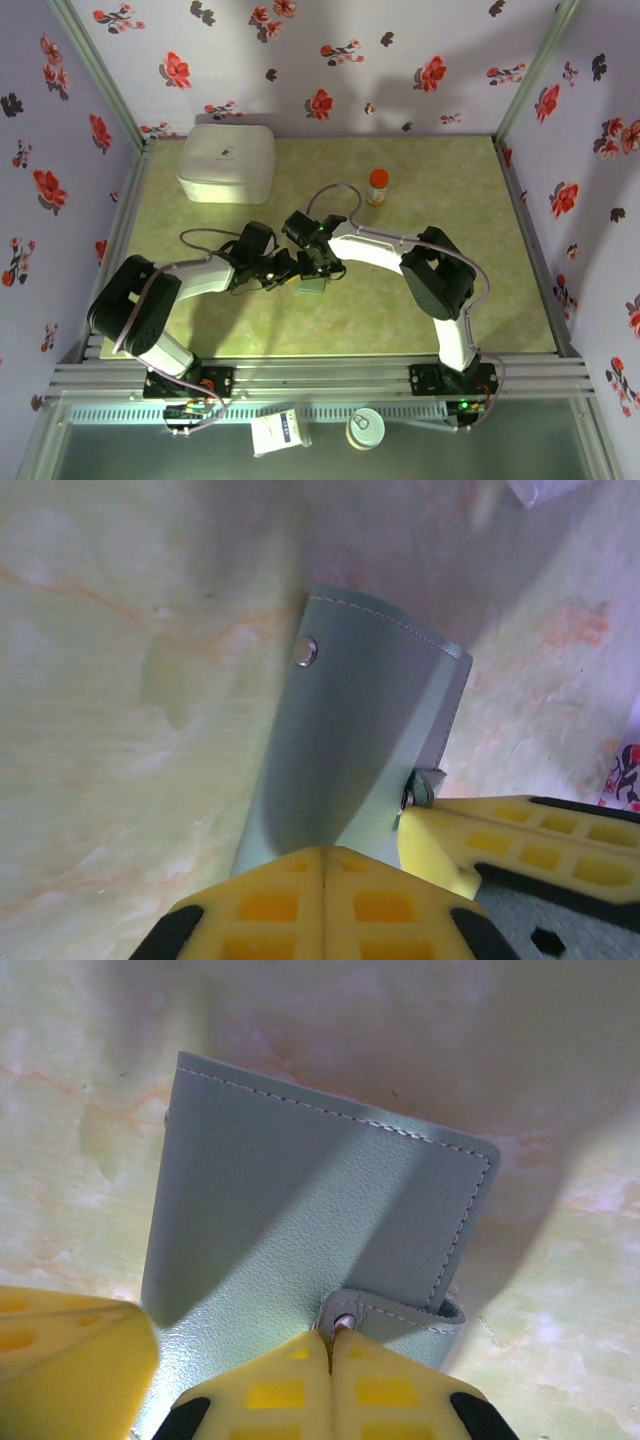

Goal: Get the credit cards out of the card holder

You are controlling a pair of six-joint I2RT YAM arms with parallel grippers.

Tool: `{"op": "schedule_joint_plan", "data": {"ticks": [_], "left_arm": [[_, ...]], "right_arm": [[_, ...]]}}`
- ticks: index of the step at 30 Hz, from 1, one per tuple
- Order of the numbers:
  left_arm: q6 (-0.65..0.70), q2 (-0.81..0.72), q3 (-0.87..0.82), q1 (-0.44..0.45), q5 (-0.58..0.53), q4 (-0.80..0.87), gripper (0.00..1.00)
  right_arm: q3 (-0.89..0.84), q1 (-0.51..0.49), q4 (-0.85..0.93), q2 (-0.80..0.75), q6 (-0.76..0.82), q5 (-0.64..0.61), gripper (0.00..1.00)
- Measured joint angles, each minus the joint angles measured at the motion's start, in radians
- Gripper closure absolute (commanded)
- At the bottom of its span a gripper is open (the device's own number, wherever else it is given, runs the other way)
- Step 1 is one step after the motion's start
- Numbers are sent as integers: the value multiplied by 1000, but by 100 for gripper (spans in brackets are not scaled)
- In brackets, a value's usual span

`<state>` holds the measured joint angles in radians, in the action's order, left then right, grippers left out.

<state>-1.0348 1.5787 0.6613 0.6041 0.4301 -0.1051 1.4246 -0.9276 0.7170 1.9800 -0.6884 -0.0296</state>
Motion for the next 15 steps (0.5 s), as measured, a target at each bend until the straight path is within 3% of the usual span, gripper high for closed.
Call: {"op": "schedule_joint_plan", "data": {"ticks": [7,15], "left_arm": [[-36,60,2,4,31,-60,100],[-49,124,2,-9,101,-156,100]], "right_arm": [[-10,1,-8,-7,0,-4,100],[11,-5,54,-3,0,-99,100]]}}
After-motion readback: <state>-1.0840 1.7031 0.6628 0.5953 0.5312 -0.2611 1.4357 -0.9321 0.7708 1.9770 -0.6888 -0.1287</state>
